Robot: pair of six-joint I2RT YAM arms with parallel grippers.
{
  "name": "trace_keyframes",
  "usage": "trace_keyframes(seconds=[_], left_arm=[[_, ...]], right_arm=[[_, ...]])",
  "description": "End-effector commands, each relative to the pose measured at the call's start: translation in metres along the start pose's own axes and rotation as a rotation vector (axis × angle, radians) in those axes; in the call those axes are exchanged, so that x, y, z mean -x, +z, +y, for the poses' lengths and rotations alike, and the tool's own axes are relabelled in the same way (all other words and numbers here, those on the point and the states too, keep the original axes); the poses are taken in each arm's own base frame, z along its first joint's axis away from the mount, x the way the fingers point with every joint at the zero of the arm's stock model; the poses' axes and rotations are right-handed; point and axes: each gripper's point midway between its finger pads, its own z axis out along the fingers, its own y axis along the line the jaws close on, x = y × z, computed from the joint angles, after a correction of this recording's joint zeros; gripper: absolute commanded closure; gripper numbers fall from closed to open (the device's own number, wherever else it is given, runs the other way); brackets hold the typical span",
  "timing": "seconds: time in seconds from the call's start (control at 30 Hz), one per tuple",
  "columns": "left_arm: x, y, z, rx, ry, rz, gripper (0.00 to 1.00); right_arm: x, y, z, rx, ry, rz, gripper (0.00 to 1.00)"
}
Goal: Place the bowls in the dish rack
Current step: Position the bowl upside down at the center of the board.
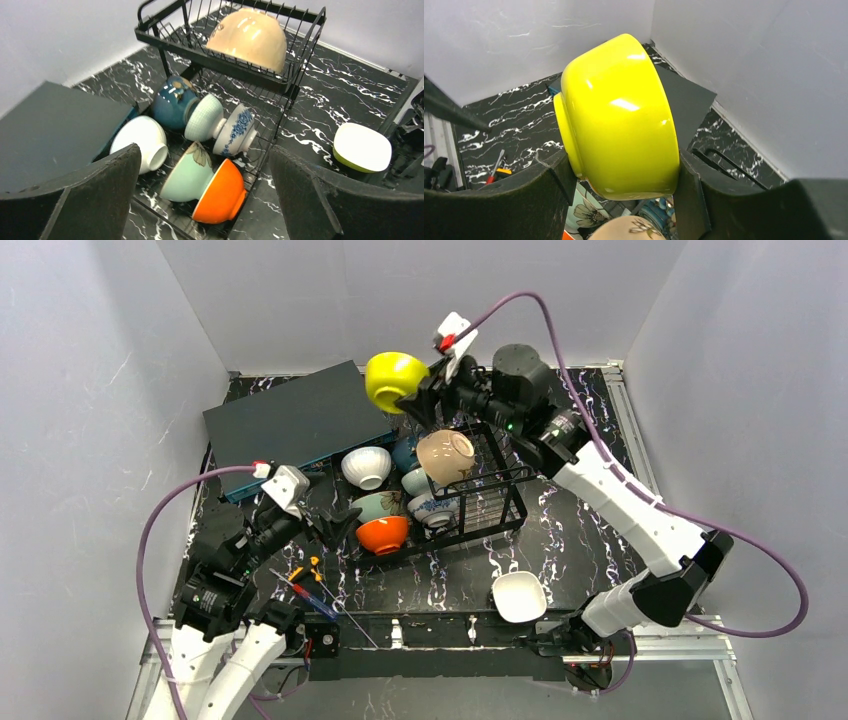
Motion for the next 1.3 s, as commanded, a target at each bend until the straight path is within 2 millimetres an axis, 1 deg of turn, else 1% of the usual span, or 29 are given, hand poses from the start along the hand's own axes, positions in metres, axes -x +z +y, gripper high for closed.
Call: trace_keyframes(seconds=[0.0, 0.07, 0.17, 0.3, 0.37, 0.47, 0.6, 0.67, 0.77, 0.83, 0.9, 1.0, 1.13, 1.27], left_arm=[[-0.02, 0.005, 0.001, 0.029, -0.135, 0.042, 0.02], [-0.027, 0.008, -0.001, 0.024, -0.179, 0.053, 0.02], [-0.037, 0.01, -0.003, 0.029, -0.25, 0.071, 0.02], [-0.05, 0.013, -0.003, 0.047, -0.333, 0.102, 0.02], [-0.057, 0.014, -0.003, 0.058, -0.373, 0.122, 0.02], [-0.066, 0.016, -0.003, 0.07, -0.412, 0.153, 0.02], [-0.074, 0.019, -0.003, 0.08, -0.46, 0.191, 0.02], [-0.078, 0.021, -0.003, 0.084, -0.478, 0.207, 0.02], [-0.081, 0.023, -0.002, 0.089, -0.491, 0.218, 0.02], [-0.081, 0.023, -0.001, 0.092, -0.492, 0.217, 0.02], [-0.082, 0.024, 0.0, 0.097, -0.489, 0.217, 0.02], [-0.083, 0.024, 0.001, 0.1, -0.475, 0.213, 0.02], [-0.089, 0.024, -0.001, 0.089, -0.471, 0.226, 0.02], [-0.093, 0.024, -0.002, 0.083, -0.469, 0.238, 0.02]], right_arm=[[0.024, -0.015, -0.039, -0.051, 0.201, -0.058, 0.99], [0.02, -0.023, -0.06, -0.064, 0.288, -0.071, 0.99], [0.015, -0.039, -0.092, -0.095, 0.39, -0.104, 0.99], [-0.001, -0.059, -0.125, -0.157, 0.503, -0.104, 0.99], [-0.011, -0.07, -0.135, -0.184, 0.542, -0.09, 0.99], [-0.024, -0.083, -0.142, -0.226, 0.571, -0.059, 0.99], [-0.04, -0.109, -0.155, -0.329, 0.604, -0.036, 0.99], [-0.046, -0.118, -0.156, -0.356, 0.63, -0.014, 0.99], [-0.06, -0.126, -0.154, -0.385, 0.682, 0.057, 0.99], [-0.069, -0.131, -0.148, -0.388, 0.714, 0.104, 0.99], [-0.071, -0.135, -0.141, -0.381, 0.738, 0.122, 0.99], [-0.074, -0.138, -0.125, -0.341, 0.808, 0.156, 0.99], [-0.09, -0.142, -0.108, -0.323, 0.911, 0.251, 0.99], [-0.104, -0.148, -0.101, -0.335, 0.944, 0.314, 0.99]])
